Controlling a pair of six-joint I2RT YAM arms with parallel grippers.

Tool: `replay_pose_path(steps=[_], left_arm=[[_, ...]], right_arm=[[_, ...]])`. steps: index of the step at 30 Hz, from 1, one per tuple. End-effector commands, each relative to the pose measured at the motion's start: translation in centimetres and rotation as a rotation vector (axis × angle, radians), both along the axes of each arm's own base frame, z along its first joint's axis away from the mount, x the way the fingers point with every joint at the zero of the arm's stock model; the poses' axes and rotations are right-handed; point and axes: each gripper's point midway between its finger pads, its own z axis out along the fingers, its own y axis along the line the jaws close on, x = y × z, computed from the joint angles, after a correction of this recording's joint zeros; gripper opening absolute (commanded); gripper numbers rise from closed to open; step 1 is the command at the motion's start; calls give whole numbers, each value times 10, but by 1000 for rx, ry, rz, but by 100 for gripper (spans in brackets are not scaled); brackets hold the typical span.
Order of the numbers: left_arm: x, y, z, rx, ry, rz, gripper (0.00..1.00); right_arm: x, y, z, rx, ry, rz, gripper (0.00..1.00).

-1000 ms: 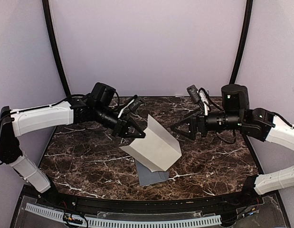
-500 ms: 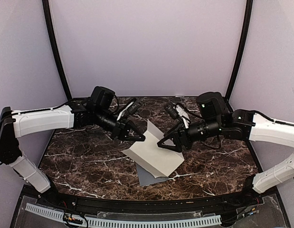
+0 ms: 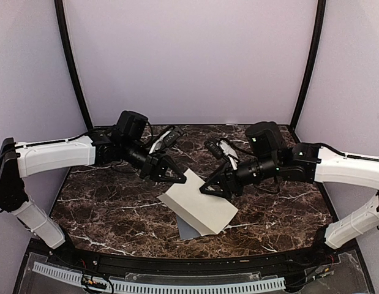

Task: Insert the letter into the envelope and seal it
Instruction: Fold the letter.

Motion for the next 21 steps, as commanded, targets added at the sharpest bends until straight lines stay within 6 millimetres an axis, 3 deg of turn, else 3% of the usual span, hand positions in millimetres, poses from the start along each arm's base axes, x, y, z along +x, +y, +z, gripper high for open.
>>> replay_pose_path(steps=[1, 12, 19, 21], left_arm=[[-7, 2, 7, -32, 12, -40, 0], [-2, 2, 2, -7, -15, -13, 0], [1, 1, -1, 12, -28, 9, 0], [2, 2, -2, 19, -49, 18, 1]], right_arm=[[-5, 11, 21, 67, -35, 48, 44], [-20, 14, 23, 81, 23, 129, 17], [-17, 17, 17, 65, 35, 115, 0], [-16, 17, 18, 66, 33, 111, 0]])
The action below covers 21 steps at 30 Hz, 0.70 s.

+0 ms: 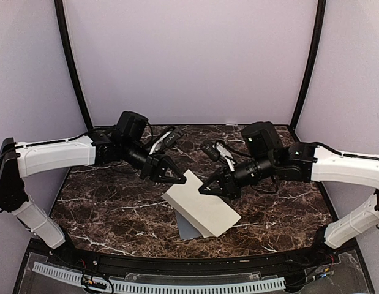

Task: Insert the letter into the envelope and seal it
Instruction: Fold the letter.

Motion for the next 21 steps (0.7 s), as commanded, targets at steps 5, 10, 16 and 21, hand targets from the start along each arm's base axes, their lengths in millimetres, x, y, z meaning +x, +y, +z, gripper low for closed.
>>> replay_pose_path(steps=[5, 10, 16, 21], left_arm=[[13, 7, 8, 25, -146, 97, 44], [23, 17, 18, 1, -222, 177, 71], [16, 16, 18, -19, -211, 145, 79], [-2, 10, 12, -17, -181, 69, 82]], right_arm=[[-3, 8, 21, 59, -13, 27, 0], [-10, 8, 24, 75, 7, 54, 0], [-15, 14, 20, 81, 44, 93, 0], [-14, 18, 21, 97, 50, 102, 0]])
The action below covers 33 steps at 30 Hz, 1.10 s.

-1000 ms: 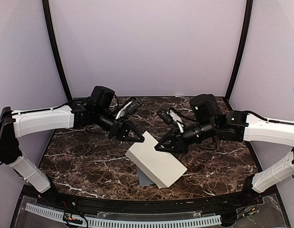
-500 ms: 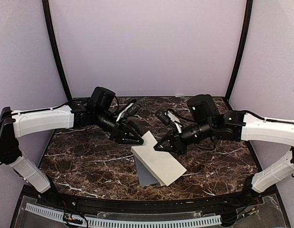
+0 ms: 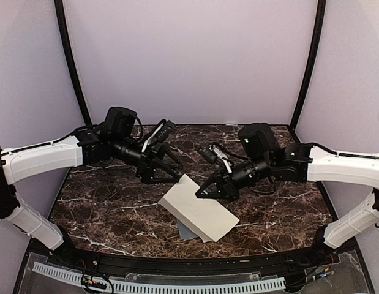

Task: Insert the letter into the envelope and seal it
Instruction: Fold the letter.

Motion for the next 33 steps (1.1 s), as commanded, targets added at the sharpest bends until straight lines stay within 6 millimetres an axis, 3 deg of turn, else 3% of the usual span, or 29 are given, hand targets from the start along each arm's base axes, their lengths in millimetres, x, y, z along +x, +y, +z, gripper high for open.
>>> replay_pose_path(steps=[1, 9, 11, 15, 21, 24, 28, 31, 33], left_arm=[[-20, -6, -4, -3, 6, -76, 82], [-30, -11, -7, -15, 43, -119, 79], [-31, -12, -6, -18, 50, -128, 71], [-30, -12, -9, -6, 54, -128, 41], [-31, -13, -9, -5, 62, -134, 12], [-30, -13, -8, -5, 62, -133, 2], [-27, -12, -8, 2, 41, -113, 0], [-24, -9, -7, 6, 18, -93, 0], [-21, -7, -5, 6, 7, -80, 0]], right_arm=[[-3, 13, 22, 80, -10, 41, 0], [-3, 19, 15, 79, 13, 55, 0], [-4, 20, 16, 82, 15, 57, 0], [-3, 20, 18, 87, 11, 55, 0], [-1, 20, 19, 86, 8, 46, 0], [-1, 20, 18, 83, 8, 44, 0], [1, 18, 16, 71, 3, 24, 0], [2, 15, 16, 63, -1, 10, 24], [2, 13, 16, 58, 0, 3, 31]])
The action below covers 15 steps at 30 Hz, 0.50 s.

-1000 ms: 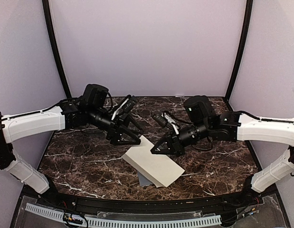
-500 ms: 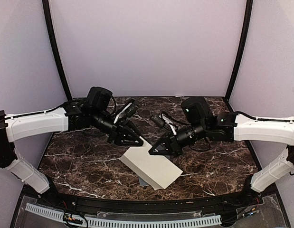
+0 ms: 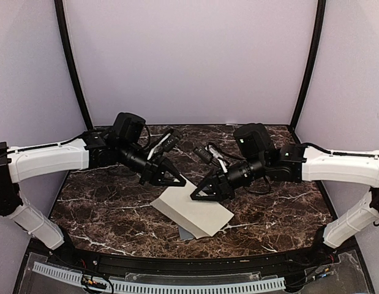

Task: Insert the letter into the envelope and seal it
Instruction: Fold the letter.

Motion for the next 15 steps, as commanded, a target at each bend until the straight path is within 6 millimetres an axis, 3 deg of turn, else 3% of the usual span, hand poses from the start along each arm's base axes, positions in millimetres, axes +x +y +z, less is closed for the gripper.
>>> replay_pose_path(steps=[1, 6, 9, 15], left_arm=[[4, 7, 13, -17, -59, 26, 0], [16, 13, 17, -9, -93, 73, 0], [20, 17, 21, -13, -112, 95, 0], [23, 22, 27, -26, -123, 112, 0]], right_arm=[[0, 0, 20, 41, -40, -14, 32], [-3, -5, 20, 40, -34, -18, 19], [-4, -7, 16, 32, -27, -22, 1], [-4, -9, 11, 27, -20, -30, 0]])
